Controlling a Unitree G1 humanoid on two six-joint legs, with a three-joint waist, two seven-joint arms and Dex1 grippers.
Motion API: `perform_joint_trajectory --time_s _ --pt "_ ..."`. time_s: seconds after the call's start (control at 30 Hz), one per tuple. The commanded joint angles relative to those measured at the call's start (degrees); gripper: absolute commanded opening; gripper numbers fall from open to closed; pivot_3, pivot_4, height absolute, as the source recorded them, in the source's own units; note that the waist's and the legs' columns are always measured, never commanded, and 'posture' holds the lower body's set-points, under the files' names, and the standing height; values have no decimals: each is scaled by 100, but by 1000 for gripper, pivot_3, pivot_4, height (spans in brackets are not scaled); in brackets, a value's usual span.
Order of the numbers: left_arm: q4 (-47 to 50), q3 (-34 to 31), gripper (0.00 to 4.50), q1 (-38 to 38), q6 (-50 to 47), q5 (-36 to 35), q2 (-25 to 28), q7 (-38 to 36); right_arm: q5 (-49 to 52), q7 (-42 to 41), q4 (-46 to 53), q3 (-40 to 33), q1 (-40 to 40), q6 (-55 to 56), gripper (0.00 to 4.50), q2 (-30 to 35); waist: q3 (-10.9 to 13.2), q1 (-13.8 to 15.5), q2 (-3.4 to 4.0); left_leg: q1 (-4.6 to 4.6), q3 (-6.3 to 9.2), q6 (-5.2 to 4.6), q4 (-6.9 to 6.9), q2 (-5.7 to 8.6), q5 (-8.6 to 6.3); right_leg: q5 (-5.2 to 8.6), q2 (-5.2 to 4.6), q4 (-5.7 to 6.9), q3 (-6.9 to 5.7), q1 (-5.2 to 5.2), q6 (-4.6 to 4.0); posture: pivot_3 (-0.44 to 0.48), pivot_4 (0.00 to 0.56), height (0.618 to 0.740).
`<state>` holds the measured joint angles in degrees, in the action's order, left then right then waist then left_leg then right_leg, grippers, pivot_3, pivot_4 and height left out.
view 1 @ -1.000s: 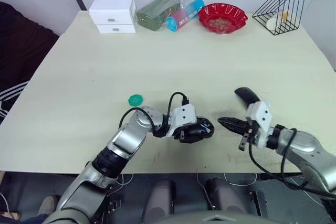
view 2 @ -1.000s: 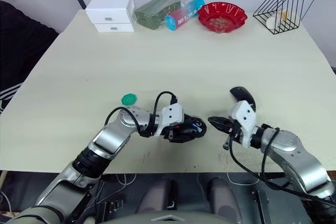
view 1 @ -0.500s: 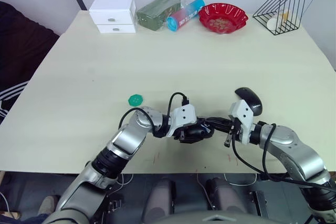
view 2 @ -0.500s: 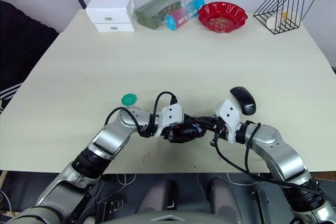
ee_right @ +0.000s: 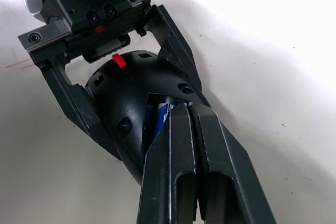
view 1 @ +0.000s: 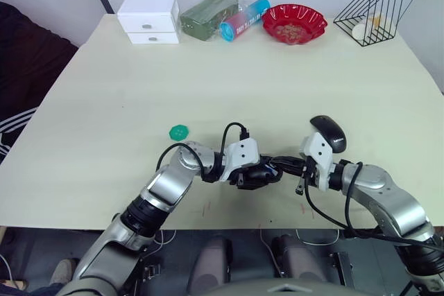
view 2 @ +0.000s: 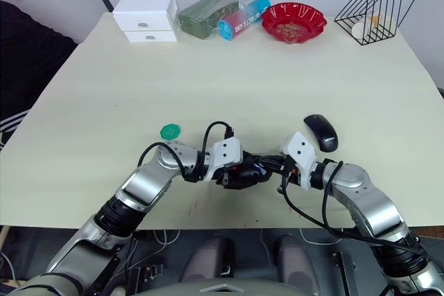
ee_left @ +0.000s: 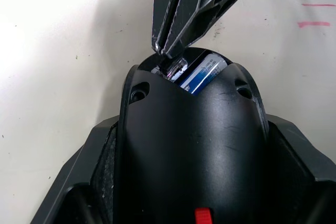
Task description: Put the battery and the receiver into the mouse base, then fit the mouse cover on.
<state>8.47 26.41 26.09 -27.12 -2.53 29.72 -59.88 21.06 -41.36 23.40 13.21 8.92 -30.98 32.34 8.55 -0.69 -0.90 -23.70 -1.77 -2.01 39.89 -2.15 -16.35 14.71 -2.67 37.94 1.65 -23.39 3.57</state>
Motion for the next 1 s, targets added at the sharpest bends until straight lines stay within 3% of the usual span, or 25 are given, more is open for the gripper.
perform_joint_trajectory --time_s 0.03,0.63,0.87,1.0 --pt "-37 93 3023 -149 -139 68 116 -17 -43 -64 34 36 91 37 35 -54 0 -1 0 0 0 0 0 0 0 0 0 0 0 0 0 0 150 740" --pt "25 69 3023 -179 -210 55 145 -5 -380 100 -211 378 109 -1226 35 179 -14 -16 0 10 0 0 0 -1 0 0 2 4 1 5 -2 0 150 740" --pt "16 67 3023 -160 -223 53 130 20 -467 183 -259 517 127 -1482 35 185 -17 -20 -6 101 -11 0 -32 -2 -1 8 2 -9 9 82 -12 0 150 740" --pt "10 70 3023 -146 -239 47 120 31 -615 278 -324 655 162 -1596 35 264 -32 -19 -6 109 -11 0 -42 -2 -1 10 3 -8 10 82 -16 0 150 740"
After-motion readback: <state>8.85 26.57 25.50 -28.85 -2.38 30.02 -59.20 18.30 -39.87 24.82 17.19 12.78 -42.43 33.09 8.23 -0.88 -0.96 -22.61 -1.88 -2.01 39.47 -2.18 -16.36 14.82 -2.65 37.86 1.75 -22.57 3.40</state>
